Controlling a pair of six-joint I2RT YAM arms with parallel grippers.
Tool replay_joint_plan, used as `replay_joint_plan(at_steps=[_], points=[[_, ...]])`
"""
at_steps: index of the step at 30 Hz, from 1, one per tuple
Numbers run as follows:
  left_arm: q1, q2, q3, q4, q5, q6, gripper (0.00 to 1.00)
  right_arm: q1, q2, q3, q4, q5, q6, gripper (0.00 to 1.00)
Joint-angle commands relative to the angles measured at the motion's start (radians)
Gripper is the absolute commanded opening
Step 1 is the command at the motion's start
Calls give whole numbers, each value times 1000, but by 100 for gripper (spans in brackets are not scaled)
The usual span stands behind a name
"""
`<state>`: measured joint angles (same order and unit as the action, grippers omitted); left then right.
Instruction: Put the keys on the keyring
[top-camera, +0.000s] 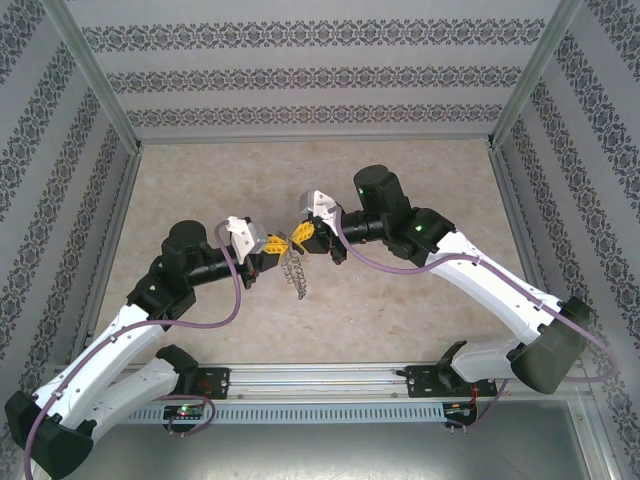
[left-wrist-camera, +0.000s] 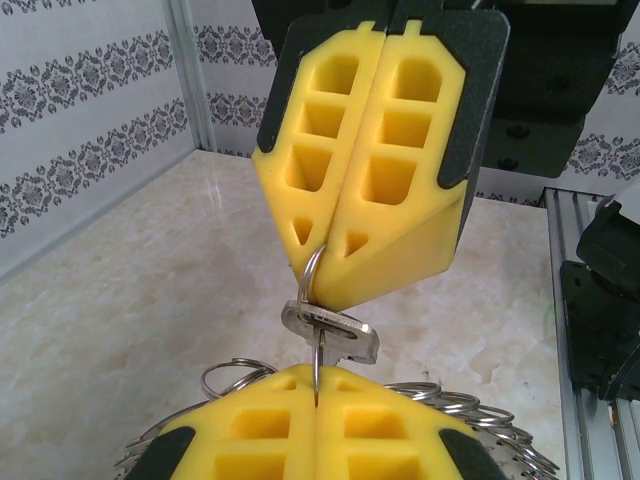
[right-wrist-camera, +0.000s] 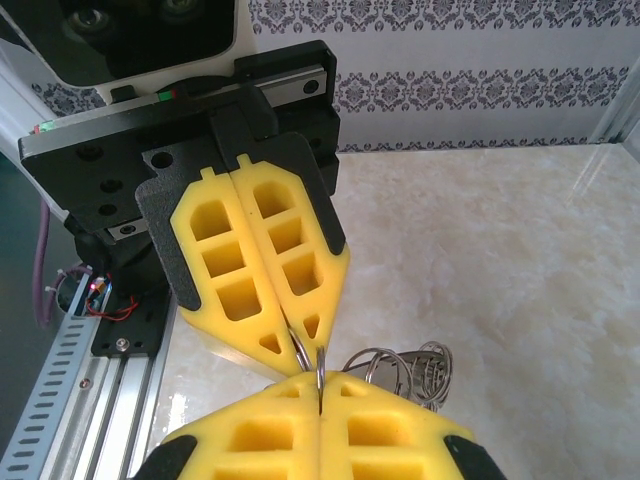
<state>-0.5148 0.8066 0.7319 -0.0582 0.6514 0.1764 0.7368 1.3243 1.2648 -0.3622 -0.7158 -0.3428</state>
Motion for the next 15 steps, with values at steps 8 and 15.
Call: replay_joint_plan(at_steps=[8, 15], points=[[9, -20, 12, 64, 18, 19, 0, -1, 3, 10, -11, -54, -13, 0], [9, -22, 11, 63, 19, 19, 0, 0, 9, 19, -22, -34, -18, 0]])
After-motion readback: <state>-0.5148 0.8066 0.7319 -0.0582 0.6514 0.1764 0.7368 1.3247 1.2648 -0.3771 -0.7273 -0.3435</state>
